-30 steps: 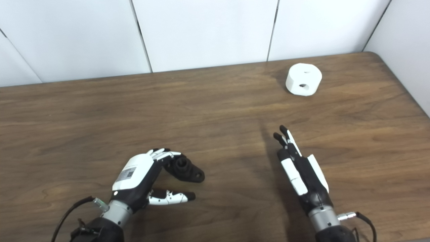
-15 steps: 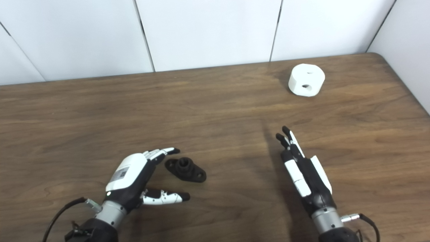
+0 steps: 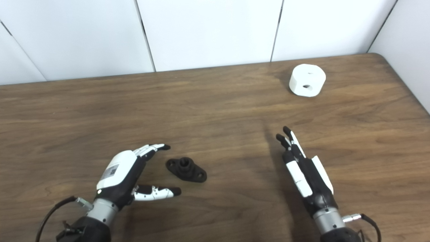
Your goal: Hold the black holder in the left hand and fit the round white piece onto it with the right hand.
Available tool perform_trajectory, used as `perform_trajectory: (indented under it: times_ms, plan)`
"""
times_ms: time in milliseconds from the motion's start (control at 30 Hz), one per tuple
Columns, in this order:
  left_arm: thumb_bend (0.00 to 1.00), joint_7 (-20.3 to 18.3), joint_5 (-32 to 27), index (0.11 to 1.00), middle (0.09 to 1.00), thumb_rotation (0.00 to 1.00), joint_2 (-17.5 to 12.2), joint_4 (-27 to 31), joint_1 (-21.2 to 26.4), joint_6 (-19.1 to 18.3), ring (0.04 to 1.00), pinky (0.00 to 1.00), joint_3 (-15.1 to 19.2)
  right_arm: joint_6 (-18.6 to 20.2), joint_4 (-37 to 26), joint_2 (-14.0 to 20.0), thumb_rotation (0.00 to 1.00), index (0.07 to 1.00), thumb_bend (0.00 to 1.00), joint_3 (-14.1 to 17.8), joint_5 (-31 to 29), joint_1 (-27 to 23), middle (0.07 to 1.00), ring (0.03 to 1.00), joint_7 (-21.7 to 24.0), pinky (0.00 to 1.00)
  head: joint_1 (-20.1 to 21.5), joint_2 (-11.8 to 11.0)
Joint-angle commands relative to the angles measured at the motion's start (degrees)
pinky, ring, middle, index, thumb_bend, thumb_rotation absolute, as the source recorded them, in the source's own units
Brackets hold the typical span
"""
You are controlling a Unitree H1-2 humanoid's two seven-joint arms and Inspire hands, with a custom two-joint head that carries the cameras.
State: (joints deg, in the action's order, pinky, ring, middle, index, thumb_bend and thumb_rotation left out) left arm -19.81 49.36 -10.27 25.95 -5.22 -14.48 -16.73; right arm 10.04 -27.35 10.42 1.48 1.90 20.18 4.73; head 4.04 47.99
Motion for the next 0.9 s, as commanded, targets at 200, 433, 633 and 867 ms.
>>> perform_trajectory:
  times_ms: [200, 433, 633, 867]
  plan:
    - [0.93, 2.0, -5.6, 0.719, 0.872, 0.28, -1.5, -4.1, 4.8, 1.8, 0.934, 0.9, 3.8, -0.4, -0.3, 0.9, 1.0, 1.0, 0.65, 0.6, -1.0, 0.6, 0.95, 0.99, 0.6, 1.0, -0.1, 0.2]
    - [0.91, 3.4, -6.9, 0.692, 0.885, 0.21, -0.9, -8.0, 6.6, 2.5, 0.946, 0.93, 3.0, 0.3, -0.9, 0.7, 1.0, 1.0, 0.67, 0.5, -0.4, 0.9, 0.947, 0.984, 0.3, 1.0, -0.2, 0.5]
    - [0.93, 4.2, -7.1, 0.702, 0.9, 0.24, -1.3, -10.9, 8.3, 4.1, 0.966, 1.0, 1.5, 0.2, -1.2, 0.6, 1.0, 1.0, 0.66, 0.4, -0.3, 0.9, 0.95, 0.987, 0.4, 1.0, -0.1, 0.7]
    - [0.99, 3.4, -6.7, 0.723, 0.912, 0.25, -1.3, -10.8, 9.0, 4.1, 0.974, 1.0, -0.3, 0.2, -1.4, 0.9, 1.0, 1.0, 0.65, 0.3, 0.7, 0.9, 0.952, 0.984, 0.4, 1.0, -0.1, 0.9]
